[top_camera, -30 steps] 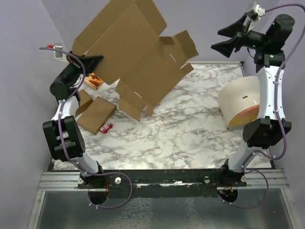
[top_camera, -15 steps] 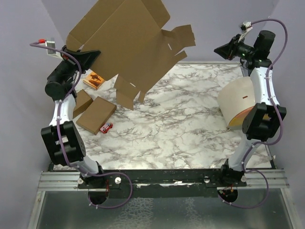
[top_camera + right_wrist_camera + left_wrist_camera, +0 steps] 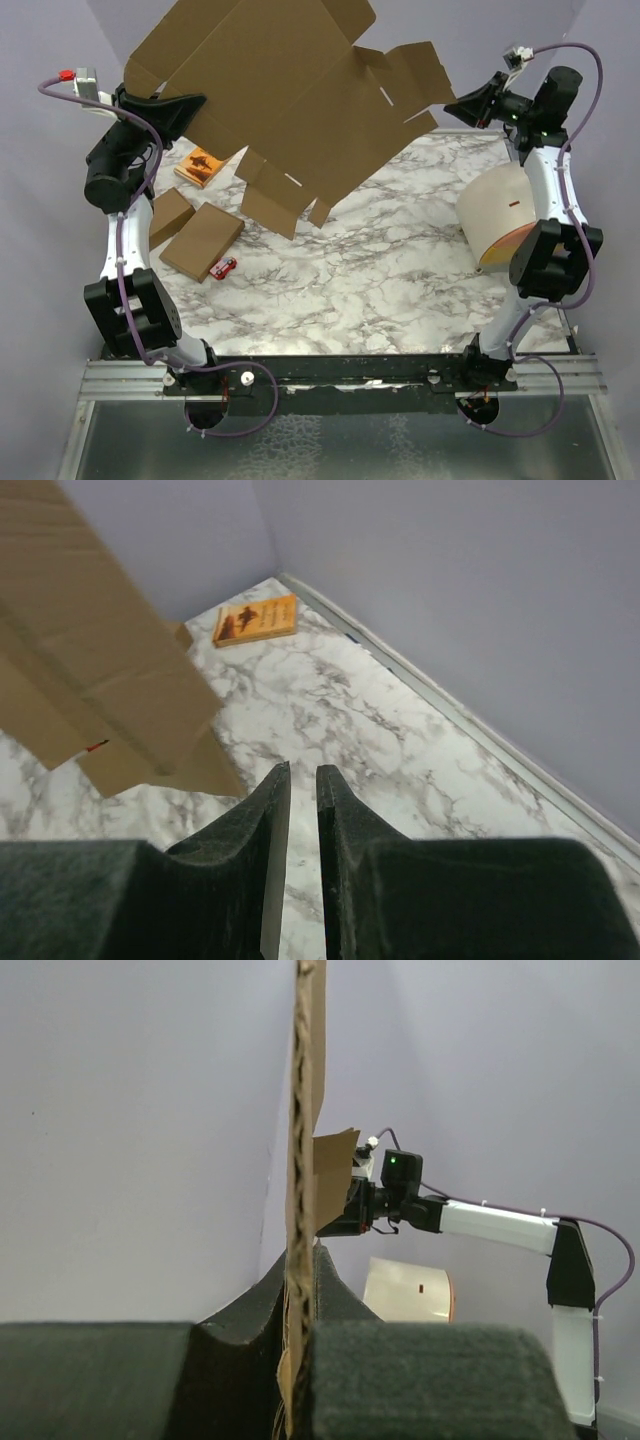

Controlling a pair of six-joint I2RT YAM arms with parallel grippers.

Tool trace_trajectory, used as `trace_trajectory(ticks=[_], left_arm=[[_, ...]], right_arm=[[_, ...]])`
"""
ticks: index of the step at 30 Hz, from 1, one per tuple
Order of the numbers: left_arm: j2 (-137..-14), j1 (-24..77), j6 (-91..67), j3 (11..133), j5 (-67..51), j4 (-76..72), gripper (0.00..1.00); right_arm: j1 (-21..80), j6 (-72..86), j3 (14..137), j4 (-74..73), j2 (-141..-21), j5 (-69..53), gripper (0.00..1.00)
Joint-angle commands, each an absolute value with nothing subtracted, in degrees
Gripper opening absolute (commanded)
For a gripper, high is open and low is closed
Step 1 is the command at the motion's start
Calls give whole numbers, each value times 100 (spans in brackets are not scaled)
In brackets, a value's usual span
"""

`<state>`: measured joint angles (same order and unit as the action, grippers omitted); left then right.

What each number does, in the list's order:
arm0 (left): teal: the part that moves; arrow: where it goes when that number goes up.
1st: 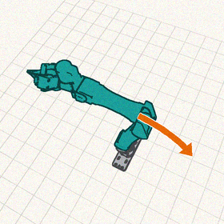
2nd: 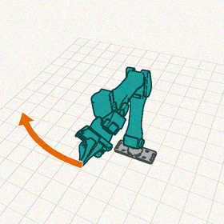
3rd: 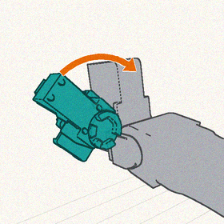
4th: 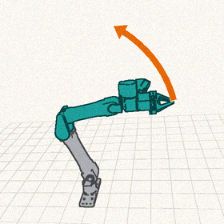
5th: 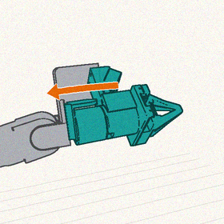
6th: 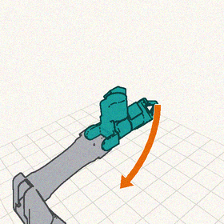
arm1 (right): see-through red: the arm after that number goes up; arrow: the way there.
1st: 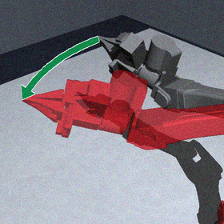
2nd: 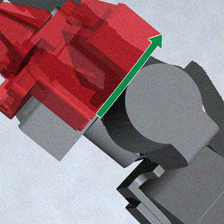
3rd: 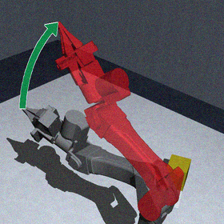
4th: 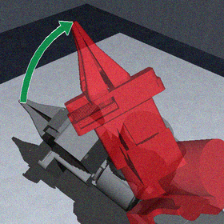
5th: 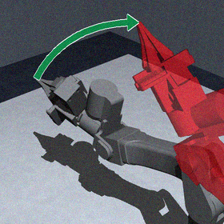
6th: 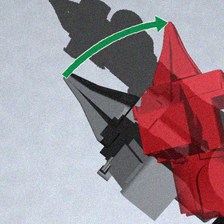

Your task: Fold the paper box

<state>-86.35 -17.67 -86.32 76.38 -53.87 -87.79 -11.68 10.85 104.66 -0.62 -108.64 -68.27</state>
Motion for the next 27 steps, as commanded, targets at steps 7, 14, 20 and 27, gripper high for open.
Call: trace_trajectory(ticks=[7, 14, 20, 27], left_arm=[[-8398, -1823, -8831, 7734, -4939, -10222, 0], [-8308, -1818, -8877, 7892, -4927, -10221, 0], [-8268, -1819, -8920, 7860, -4842, -10230, 0], [-8266, -1816, -8931, 7843, -4825, -10230, 0]], right_arm=[[-1064, 2110, 9540, 1621, -10078, -7996, 18], [-1059, 1101, 10281, 198, -10373, -6801, 17], [-1010, 1033, 10676, -22, -10833, -6748, 11], [-897, 922, 10727, 5, -10870, -7390, 1]])
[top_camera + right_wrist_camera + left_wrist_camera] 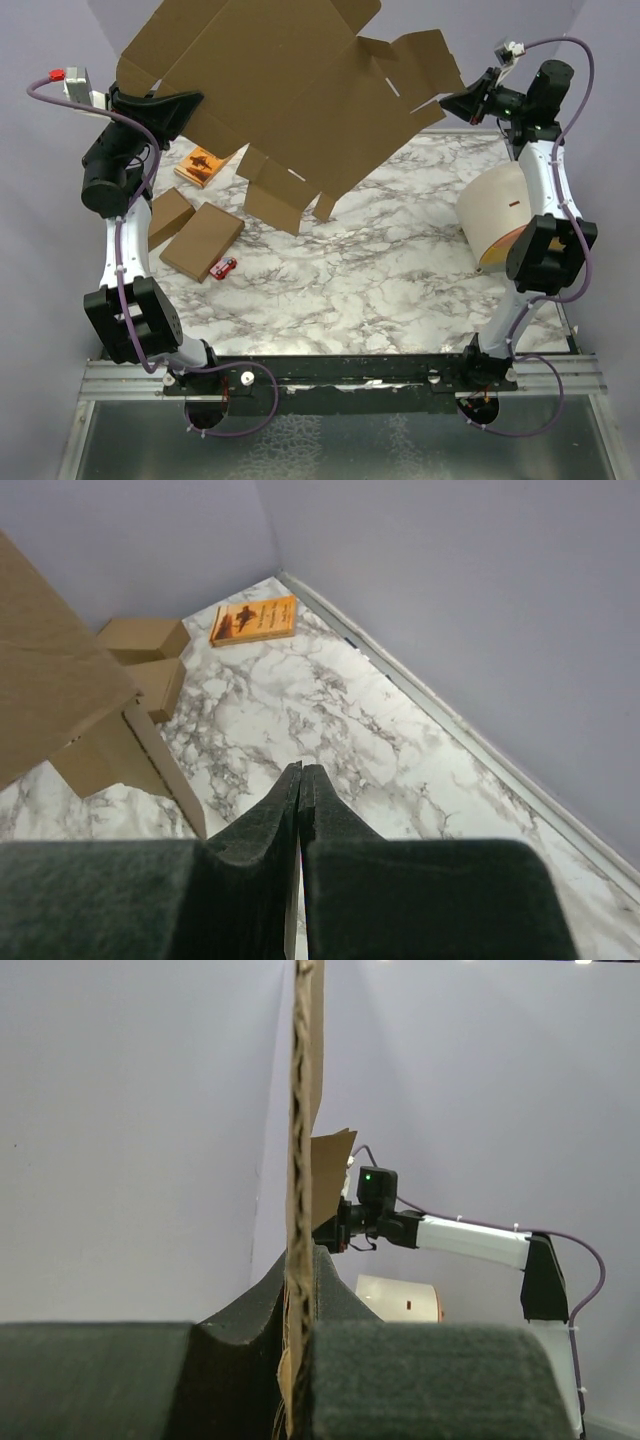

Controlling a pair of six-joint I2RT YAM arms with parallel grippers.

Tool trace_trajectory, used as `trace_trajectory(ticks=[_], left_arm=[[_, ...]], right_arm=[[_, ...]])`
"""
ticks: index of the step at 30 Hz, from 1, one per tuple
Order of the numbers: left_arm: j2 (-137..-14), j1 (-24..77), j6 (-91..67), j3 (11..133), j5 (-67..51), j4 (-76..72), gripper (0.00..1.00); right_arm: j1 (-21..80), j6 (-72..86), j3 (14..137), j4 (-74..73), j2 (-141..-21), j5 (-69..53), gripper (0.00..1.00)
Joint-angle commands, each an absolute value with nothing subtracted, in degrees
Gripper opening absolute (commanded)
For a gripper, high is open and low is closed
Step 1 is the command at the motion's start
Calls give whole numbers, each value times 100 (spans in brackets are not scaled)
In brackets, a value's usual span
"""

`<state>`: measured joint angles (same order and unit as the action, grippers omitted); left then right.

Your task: Fold the paper box

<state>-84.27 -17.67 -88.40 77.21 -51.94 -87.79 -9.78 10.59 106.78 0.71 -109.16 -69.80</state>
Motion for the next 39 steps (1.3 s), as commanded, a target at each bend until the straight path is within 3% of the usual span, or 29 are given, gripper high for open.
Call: trace_trajectory(ticks=[1, 7, 16, 28, 34, 39], left_arm=[[-8275, -1818, -8922, 7842, -4839, -10230, 0], [-8302, -1814, -8902, 7828, -4857, -10230, 0], [-8293, -1807, -8927, 7864, -4853, -10224, 0], [-8301, -1761, -9063, 8016, -4803, -10237, 0], [-8293, -1709, -9154, 8192, -4777, -10239, 0], [-8265, -1666, -9184, 8253, -4772, -10239, 0]], right_arm=[[-896, 923, 10586, 132, -10769, -7511, 1], [-896, 803, 9756, 563, -10141, -8147, 1], [-739, 2300, 9101, 2231, -10028, -8576, 6], [-677, 2965, 8990, 2961, -10271, -8395, 33], [-677, 3177, 8893, 3337, -10362, -7959, 37], [-677, 4374, 8801, 4686, -10578, -7788, 38]])
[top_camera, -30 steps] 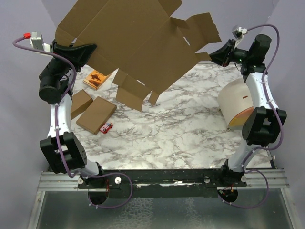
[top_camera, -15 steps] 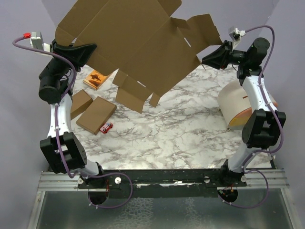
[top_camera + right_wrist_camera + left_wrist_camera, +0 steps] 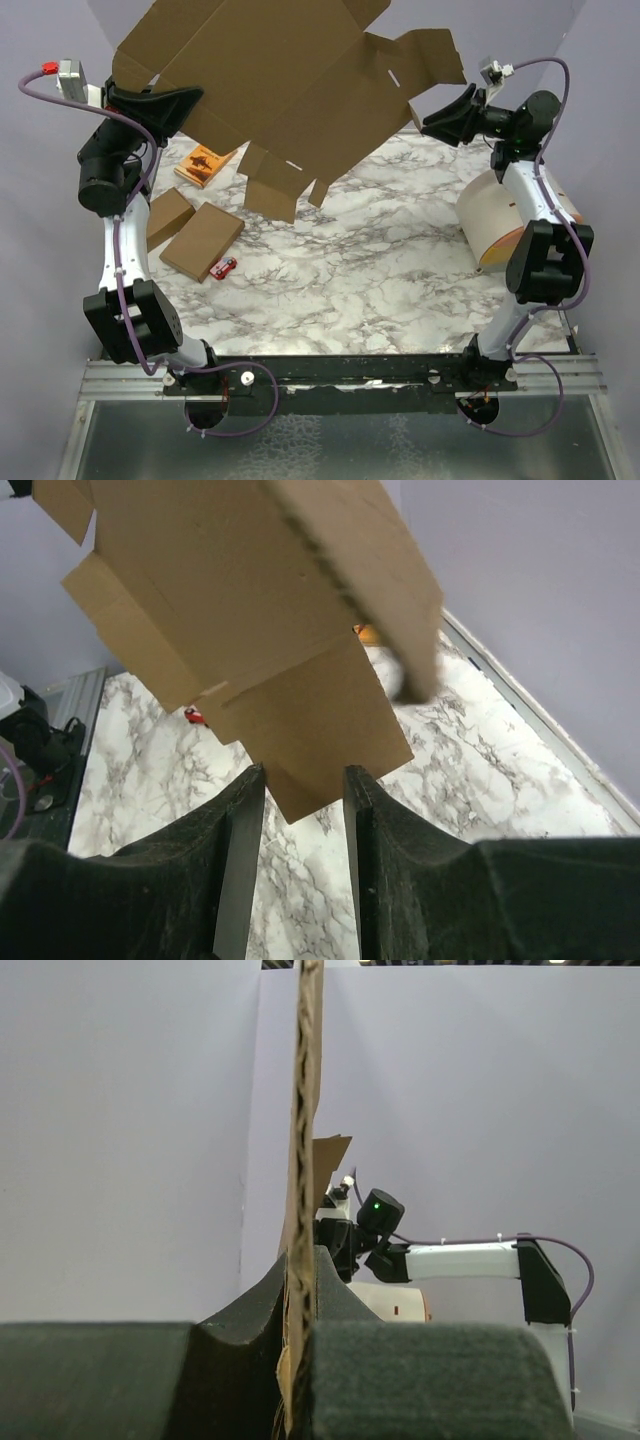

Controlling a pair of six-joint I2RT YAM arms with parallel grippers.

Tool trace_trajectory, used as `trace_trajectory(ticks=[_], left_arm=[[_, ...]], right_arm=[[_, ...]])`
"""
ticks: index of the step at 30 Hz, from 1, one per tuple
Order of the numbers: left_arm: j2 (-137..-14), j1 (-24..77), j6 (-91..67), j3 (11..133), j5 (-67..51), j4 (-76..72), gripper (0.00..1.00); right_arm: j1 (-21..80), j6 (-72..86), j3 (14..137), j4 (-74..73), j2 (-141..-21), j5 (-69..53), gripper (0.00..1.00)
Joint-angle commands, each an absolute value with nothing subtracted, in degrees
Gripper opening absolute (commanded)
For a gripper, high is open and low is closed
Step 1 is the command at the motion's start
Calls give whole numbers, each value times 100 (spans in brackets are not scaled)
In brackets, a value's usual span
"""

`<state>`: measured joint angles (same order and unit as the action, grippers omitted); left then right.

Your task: Fold the paper box

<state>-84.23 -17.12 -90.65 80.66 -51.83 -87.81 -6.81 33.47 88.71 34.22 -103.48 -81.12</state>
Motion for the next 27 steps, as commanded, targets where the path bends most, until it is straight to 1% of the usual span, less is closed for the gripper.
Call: trace_trajectory(ticks=[1, 5, 8, 11, 13, 15, 17, 20, 23, 27], left_arm=[[-8252, -1662, -9188, 8253, -4768, -10239, 0], [-8249, -1623, -9209, 8287, -4756, -10238, 0], [-8264, -1598, -9235, 8333, -4738, -10239, 0], [-8278, -1592, -9237, 8374, -4763, -10239, 0], [-8285, -1597, -9225, 8389, -4801, -10240, 0], [-8308, -1598, -9206, 8393, -4829, -10231, 0], [-8340, -1595, -9186, 8387, -4844, -10230, 0], [-8379, -1597, -9183, 8385, -4839, -10239, 0], [-8365, -1599, -9176, 8390, -4826, -10240, 0], [-8313, -1593, -9184, 8402, -4842, -10239, 0]], right_arm=[[-677, 4480, 8825, 4757, -10616, -7740, 39], [-677, 4727, 8822, 4910, -10639, -7599, 45], [-677, 4869, 8809, 4914, -10633, -7528, 45], [-677, 5316, 8730, 5451, -10641, -7608, 46], [-677, 5837, 8684, 6235, -10651, -7829, 51], [-695, 6475, 8595, 7093, -10658, -8143, 59], [-811, 6845, 8402, 7518, -10549, -8302, 64], [-1145, 6438, 8088, 6929, -10167, -8317, 70], [-1504, 5863, 8113, 6093, -9914, -8302, 71], [-1788, 6100, 8281, 6142, -9910, -8203, 71]])
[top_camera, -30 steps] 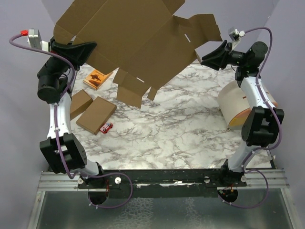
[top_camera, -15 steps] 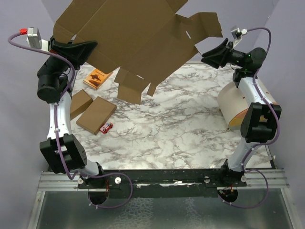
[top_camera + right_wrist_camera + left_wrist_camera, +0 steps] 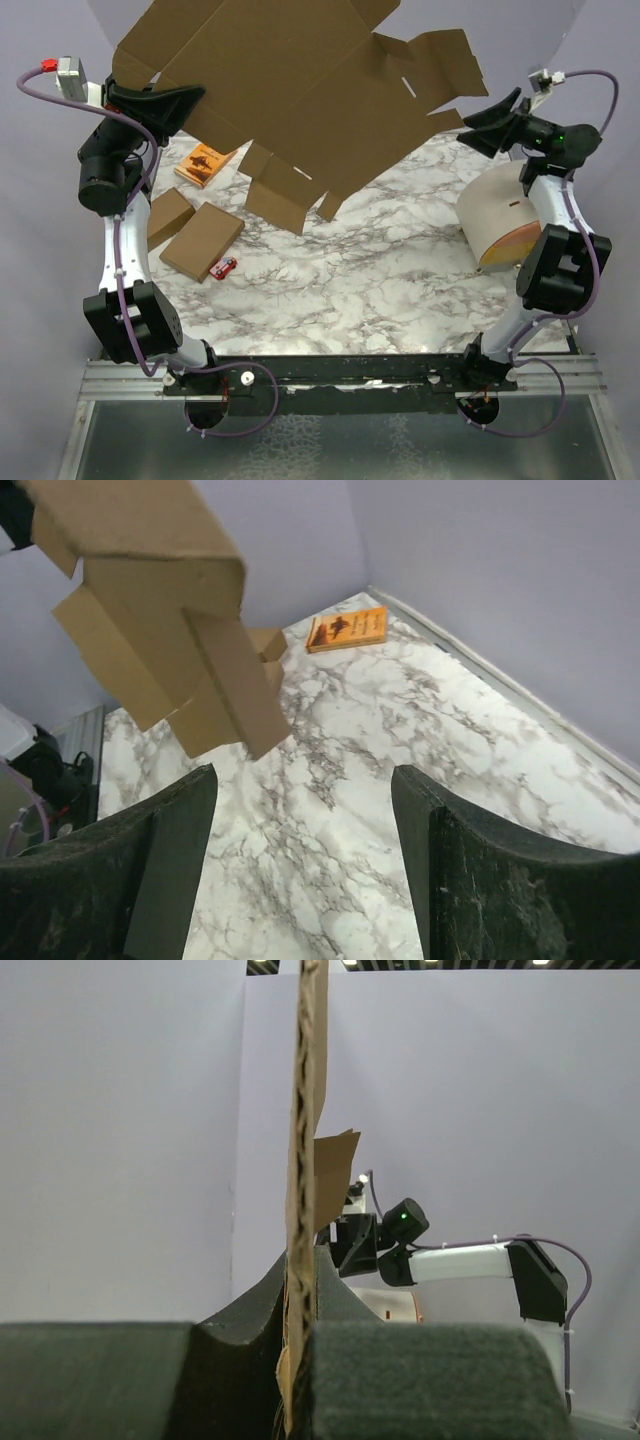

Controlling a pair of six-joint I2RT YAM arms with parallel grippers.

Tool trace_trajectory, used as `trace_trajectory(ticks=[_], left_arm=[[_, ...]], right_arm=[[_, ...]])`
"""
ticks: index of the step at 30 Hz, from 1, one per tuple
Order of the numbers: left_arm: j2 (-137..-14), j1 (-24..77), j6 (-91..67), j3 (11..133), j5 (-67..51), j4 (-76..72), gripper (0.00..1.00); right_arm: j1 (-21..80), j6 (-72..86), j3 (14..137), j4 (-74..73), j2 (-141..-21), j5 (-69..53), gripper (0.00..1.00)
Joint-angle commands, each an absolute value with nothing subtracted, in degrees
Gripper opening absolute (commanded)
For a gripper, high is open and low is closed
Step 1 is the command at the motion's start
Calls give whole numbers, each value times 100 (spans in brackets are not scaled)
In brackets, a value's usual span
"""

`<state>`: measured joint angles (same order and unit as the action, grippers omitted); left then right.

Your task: Fold the paper box

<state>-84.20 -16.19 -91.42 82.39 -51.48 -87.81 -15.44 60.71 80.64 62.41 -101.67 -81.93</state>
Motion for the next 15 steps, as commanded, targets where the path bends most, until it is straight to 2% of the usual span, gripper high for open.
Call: trace_trajectory(ticks=[1, 6, 12, 15], left_arm=[[-8290, -1592, -9185, 8402, -4850, -10239, 0], [-8212, -1577, -9189, 8410, -4858, -10239, 0], [-8197, -1510, -9208, 8461, -4826, -10239, 0], [-8174, -1492, -9220, 8486, -4821, -10238, 0]], right_arm=[[-1837, 6215, 8333, 6236, -9930, -8179, 71], [-2155, 6393, 8586, 6029, -9976, -7904, 69], [-2097, 6409, 8755, 5521, -10117, -7405, 50], [-1945, 6372, 8812, 5369, -10150, -7320, 45]])
